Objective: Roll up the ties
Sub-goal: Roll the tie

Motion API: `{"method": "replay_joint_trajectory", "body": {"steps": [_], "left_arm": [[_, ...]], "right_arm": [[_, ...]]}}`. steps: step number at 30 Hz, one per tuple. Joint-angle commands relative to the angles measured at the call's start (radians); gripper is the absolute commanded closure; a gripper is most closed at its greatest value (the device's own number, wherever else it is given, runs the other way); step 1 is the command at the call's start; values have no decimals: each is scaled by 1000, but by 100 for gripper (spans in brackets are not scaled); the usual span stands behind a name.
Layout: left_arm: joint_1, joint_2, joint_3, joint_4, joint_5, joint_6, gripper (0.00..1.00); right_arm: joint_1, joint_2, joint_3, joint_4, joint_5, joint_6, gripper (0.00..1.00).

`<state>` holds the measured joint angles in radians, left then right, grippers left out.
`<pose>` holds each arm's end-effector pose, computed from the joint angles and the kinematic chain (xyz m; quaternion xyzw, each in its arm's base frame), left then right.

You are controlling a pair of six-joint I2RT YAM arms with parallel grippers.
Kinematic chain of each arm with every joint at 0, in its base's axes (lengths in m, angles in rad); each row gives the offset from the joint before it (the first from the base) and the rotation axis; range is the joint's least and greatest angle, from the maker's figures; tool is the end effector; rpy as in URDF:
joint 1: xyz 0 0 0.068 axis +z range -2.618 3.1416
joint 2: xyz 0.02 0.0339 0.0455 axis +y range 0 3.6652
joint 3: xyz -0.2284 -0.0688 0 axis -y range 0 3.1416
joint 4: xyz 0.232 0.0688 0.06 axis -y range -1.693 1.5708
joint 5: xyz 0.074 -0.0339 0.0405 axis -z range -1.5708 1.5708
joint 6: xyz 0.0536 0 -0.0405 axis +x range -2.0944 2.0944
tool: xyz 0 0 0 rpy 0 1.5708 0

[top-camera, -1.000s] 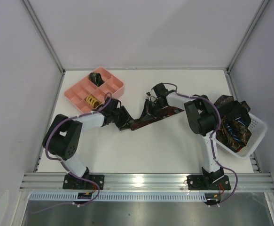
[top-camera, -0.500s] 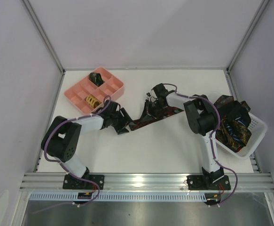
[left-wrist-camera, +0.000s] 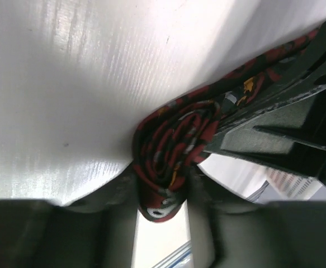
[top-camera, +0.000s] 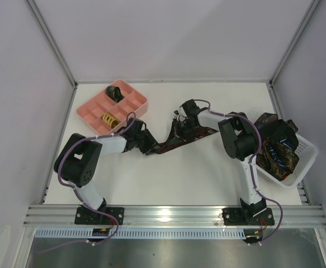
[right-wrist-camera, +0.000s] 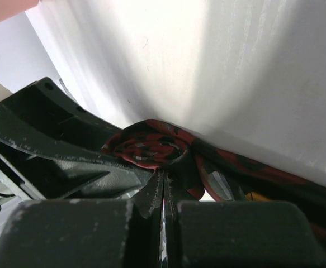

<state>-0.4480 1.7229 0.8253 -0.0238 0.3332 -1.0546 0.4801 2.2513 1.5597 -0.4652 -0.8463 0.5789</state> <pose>0.2822 -0.1551 0.0960 -0.2287 0.9078 -0.3296 0.1226 0.3582 0.2318 0.0890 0.0402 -0.8954 -0.4415 0.0413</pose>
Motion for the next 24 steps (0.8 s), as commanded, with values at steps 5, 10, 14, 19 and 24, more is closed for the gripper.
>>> {"method": "replay_joint_trajectory", "body": {"steps": [5, 10, 14, 19, 24], "left_arm": [[-3, -45, 35, -89, -52, 76, 77], [-1, -134, 51, -256, -123, 136, 82], [-1, -184, 102, -382, -154, 186, 82], [-3, -160, 170, -516, -169, 243, 84], [-38, -80, 316, -605, -195, 280, 84]], "right_arm": [[40, 34, 2, -16, 56, -45, 100], [90, 25, 8, -4, 53, -19, 100], [133, 22, 17, 11, 49, 2, 100], [178, 31, 33, 29, 49, 30, 100], [186, 28, 28, 37, 43, 48, 100]]}}
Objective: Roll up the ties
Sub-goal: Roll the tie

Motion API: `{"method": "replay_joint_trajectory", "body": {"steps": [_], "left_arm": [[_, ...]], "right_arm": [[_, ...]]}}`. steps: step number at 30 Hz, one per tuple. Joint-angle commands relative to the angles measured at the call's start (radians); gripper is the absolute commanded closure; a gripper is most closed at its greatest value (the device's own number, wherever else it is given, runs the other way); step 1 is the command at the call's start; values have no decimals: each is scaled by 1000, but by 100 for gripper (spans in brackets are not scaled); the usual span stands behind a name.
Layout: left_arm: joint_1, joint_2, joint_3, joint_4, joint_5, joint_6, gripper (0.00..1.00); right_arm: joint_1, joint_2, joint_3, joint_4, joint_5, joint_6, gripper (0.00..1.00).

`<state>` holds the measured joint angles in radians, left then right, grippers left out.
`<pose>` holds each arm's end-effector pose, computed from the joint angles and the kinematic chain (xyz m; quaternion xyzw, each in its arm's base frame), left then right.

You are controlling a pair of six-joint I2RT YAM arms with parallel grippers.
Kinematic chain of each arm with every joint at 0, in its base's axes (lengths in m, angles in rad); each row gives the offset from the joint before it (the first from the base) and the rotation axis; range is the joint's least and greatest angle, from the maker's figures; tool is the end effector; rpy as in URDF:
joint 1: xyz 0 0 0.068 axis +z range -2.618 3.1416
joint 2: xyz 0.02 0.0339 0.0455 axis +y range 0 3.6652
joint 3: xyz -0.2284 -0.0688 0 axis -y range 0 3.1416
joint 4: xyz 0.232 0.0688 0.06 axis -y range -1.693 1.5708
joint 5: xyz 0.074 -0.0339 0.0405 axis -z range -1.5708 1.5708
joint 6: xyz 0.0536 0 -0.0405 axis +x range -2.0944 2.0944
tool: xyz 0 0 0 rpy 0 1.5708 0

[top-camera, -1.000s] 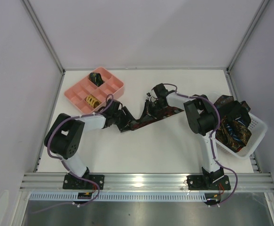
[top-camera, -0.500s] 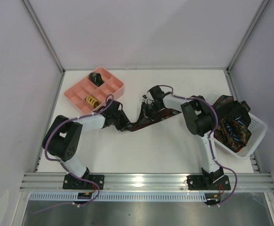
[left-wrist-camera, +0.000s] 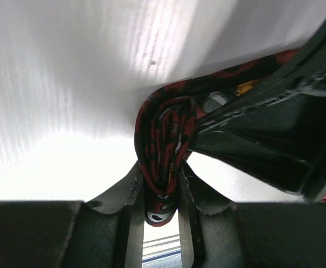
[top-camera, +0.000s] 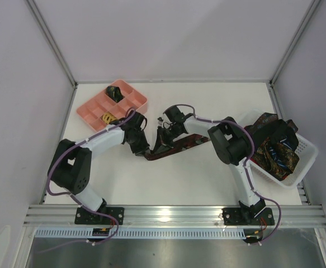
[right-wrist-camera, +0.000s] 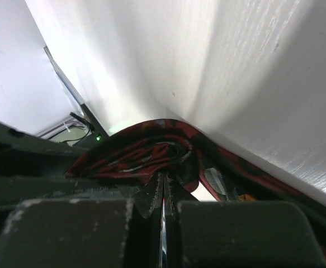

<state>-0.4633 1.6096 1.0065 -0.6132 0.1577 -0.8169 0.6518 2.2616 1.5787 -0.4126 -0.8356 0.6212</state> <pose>0.2628 -0.1407 0.1405 -0.1589 0.9684 -0.1672 0.0947 0.3207 0.2947 0.0919 0.1091 -0.8867 -0.4450 0.0614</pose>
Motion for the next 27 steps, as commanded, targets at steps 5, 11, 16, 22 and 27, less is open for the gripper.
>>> {"method": "replay_joint_trajectory", "body": {"steps": [5, 11, 16, 22, 27], "left_arm": [[-93, 119, 230, -43, -30, 42, 81], [-129, 219, 303, -83, -46, 38, 79], [-141, 188, 337, -125, -121, 32, 86], [-140, 177, 343, -171, -149, 61, 95], [-138, 154, 319, -169, -156, 51, 100]], "right_arm": [[12, 7, 6, -17, 33, 3, 100], [-3, -14, -39, -3, 38, 6, 100], [-33, -39, -68, -3, 50, -1, 100], [-52, -51, -68, -26, 56, -29, 100], [-55, -69, -66, -41, 76, -41, 100]]}}
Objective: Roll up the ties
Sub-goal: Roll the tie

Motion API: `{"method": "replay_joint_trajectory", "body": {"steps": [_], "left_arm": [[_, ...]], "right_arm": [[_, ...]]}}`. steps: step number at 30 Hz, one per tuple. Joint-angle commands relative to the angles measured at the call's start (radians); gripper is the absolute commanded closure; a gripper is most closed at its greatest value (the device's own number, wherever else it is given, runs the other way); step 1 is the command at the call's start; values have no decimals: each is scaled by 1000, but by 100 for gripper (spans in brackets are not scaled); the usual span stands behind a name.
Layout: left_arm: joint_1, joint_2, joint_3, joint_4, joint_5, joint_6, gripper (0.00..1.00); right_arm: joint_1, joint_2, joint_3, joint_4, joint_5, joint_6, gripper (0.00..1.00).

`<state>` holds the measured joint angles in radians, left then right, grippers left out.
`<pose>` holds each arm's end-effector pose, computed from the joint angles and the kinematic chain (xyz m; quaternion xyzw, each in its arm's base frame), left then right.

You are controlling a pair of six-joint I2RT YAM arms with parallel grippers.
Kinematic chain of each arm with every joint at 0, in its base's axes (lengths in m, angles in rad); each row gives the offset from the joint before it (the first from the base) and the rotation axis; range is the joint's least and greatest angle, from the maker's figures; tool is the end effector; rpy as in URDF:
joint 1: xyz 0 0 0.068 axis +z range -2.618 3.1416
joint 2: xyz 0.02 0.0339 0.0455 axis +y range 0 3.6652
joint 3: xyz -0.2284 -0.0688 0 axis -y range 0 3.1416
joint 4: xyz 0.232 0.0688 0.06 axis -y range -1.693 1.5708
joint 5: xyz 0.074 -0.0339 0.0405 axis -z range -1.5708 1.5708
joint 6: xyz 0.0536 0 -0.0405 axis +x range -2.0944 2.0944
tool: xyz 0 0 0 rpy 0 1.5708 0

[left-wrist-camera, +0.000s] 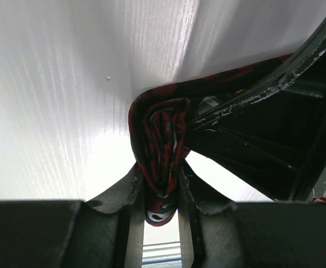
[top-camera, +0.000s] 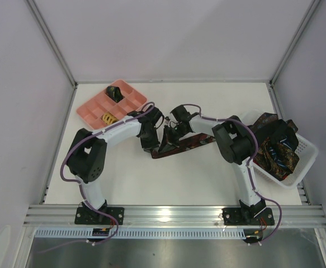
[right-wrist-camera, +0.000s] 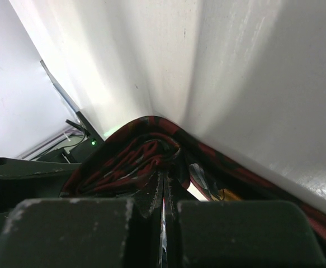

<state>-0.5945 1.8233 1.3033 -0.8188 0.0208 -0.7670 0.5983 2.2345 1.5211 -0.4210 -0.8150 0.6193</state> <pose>0.2790 -0.1900 0.1473 -0.0844 0.9896 -0.0809 0.0834 0.3269 0.2700 0.0866 0.0764 -0.8972 -0.4311 0.0582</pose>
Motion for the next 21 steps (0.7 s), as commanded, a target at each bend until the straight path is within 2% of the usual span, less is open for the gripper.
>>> {"method": "replay_joint_trajectory", "body": {"steps": [1, 8, 17, 21], "left_arm": [[-7, -64, 19, 32, -45, 2, 100], [-2, -88, 1, 21, -64, 2, 100], [-4, -91, 2, 26, -58, -8, 99], [-4, -91, -2, 18, -71, -5, 100]], "right_arm": [[-5, -45, -9, -42, 59, -41, 100], [-9, -61, 8, -98, 92, -84, 100], [8, -39, 34, -55, 80, -43, 100], [-3, -62, 45, -107, 114, -75, 100]]}}
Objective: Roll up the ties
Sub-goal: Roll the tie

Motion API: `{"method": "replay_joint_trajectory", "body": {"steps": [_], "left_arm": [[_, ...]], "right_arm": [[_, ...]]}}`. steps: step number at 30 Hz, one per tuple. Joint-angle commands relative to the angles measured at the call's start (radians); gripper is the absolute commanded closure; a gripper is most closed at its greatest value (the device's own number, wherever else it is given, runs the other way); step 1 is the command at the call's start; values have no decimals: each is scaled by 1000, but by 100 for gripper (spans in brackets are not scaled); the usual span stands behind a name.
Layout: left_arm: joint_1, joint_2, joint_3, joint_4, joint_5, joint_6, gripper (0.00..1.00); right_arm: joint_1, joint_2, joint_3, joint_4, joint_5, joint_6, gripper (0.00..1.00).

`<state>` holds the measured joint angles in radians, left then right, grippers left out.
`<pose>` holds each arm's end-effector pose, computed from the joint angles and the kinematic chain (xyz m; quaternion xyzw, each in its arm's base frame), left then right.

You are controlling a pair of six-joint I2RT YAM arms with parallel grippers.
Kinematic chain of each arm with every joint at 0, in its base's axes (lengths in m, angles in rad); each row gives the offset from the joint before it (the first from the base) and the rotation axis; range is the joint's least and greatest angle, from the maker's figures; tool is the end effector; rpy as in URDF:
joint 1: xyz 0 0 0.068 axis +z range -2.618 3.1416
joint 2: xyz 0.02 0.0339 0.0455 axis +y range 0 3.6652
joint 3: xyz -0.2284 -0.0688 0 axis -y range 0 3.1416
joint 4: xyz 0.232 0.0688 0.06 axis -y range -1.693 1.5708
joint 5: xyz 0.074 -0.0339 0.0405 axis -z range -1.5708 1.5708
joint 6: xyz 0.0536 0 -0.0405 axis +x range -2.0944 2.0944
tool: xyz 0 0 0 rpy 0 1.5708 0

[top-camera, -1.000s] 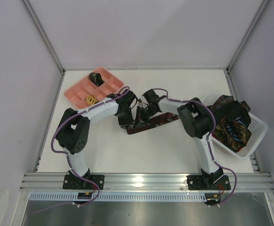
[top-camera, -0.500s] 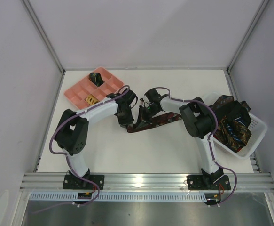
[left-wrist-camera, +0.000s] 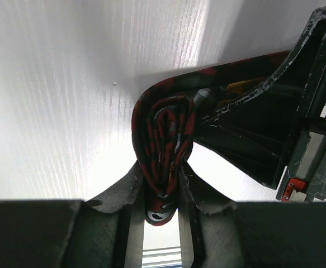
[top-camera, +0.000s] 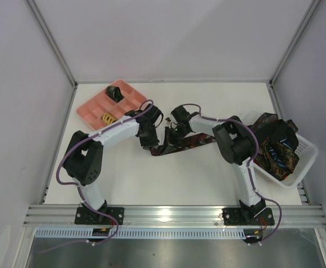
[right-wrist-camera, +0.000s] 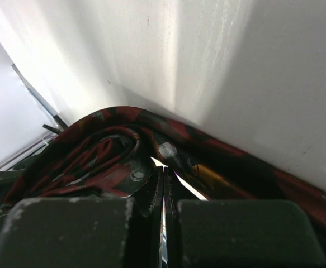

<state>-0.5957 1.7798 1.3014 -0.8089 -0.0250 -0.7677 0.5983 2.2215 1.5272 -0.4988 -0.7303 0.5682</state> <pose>0.2794 -0.1878 0.1609 -0.0868 0.9861 -0.0794 0.1175 0.3245 0.2644 0.0870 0.0808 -0.9164 -0.3893 0.0468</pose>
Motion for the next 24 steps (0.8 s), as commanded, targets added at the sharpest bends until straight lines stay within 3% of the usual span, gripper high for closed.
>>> {"method": "replay_joint_trajectory", "body": {"steps": [1, 16, 24], "left_arm": [[-3, -48, -1, 7, -30, -2, 99], [-3, -34, 6, -4, -32, 4, 100], [-3, -34, 29, -21, -35, 1, 100]], "right_arm": [[-9, -60, 42, -40, 43, -33, 100], [4, -7, 157, -80, 43, -44, 100], [47, 50, 166, -4, 8, 16, 100]]}}
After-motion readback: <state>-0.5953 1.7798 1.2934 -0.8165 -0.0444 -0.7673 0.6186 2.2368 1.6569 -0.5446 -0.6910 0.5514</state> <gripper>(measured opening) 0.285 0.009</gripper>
